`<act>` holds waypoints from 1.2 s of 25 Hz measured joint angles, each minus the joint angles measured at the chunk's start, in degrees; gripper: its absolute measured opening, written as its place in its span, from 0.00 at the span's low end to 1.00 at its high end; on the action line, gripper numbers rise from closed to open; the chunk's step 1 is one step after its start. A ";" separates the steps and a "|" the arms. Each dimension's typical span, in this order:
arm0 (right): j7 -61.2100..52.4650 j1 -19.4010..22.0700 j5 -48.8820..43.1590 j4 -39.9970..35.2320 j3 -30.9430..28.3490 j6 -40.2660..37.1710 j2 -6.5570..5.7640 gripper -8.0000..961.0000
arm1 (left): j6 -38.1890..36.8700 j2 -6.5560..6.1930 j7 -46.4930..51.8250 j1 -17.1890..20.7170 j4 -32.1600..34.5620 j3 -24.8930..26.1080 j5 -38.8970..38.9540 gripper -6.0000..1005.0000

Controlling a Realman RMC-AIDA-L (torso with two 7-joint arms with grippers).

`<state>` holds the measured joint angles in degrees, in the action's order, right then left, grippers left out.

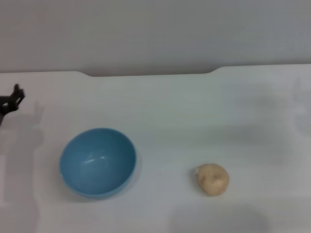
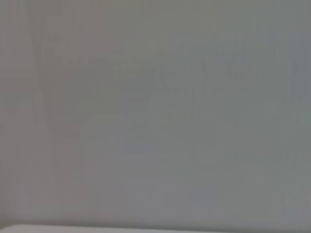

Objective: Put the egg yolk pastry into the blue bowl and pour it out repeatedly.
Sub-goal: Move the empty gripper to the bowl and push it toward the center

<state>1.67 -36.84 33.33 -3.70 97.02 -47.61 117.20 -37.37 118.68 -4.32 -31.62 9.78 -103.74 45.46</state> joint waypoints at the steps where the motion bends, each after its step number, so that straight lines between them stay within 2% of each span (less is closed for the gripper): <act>1: 0.28 -0.53 -0.02 0.09 -0.25 0.06 0.19 0.38 | 0.06 -0.11 0.31 0.47 0.09 0.15 0.13 0.87; 7: 1.06 -0.79 -0.18 -1.08 -0.33 0.14 0.76 0.38 | -0.07 -0.44 0.70 1.89 -0.64 0.06 -0.19 0.87; 16: 1.48 0.81 -0.47 -0.96 0.27 -0.19 1.11 0.38 | 0.10 -0.24 0.99 1.71 -0.49 0.17 0.15 0.87; 21: 1.49 0.81 -0.54 -0.84 0.27 -0.26 1.10 0.38 | 0.53 -0.46 3.43 2.39 2.62 0.36 0.19 0.87; 23: 1.49 0.84 -0.56 -0.84 0.27 -0.13 1.07 0.38 | 0.63 -0.80 5.00 3.50 6.28 0.04 -0.04 0.87; 25: 1.49 1.04 -0.58 -0.83 0.27 -0.19 1.07 0.38 | 1.12 -1.33 5.65 6.11 12.73 -0.46 -0.75 0.87; 28: 1.49 1.26 -0.61 -0.83 0.27 -0.39 1.13 0.38 | 1.48 -1.85 5.62 11.67 24.60 -0.42 -4.85 0.87; 29: 1.49 1.50 -0.62 -0.84 0.26 -0.43 1.13 0.38 | 1.84 -1.86 5.47 15.59 31.96 -0.14 -8.19 0.87; 30: 1.49 1.50 -0.62 -0.84 0.26 -0.43 1.13 0.38 | 1.84 -1.86 5.47 15.59 31.96 -0.14 -8.19 0.87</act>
<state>3.17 -35.34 32.72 -4.54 97.29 -48.04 118.33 -35.53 116.83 1.16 -16.03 41.74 -103.87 37.26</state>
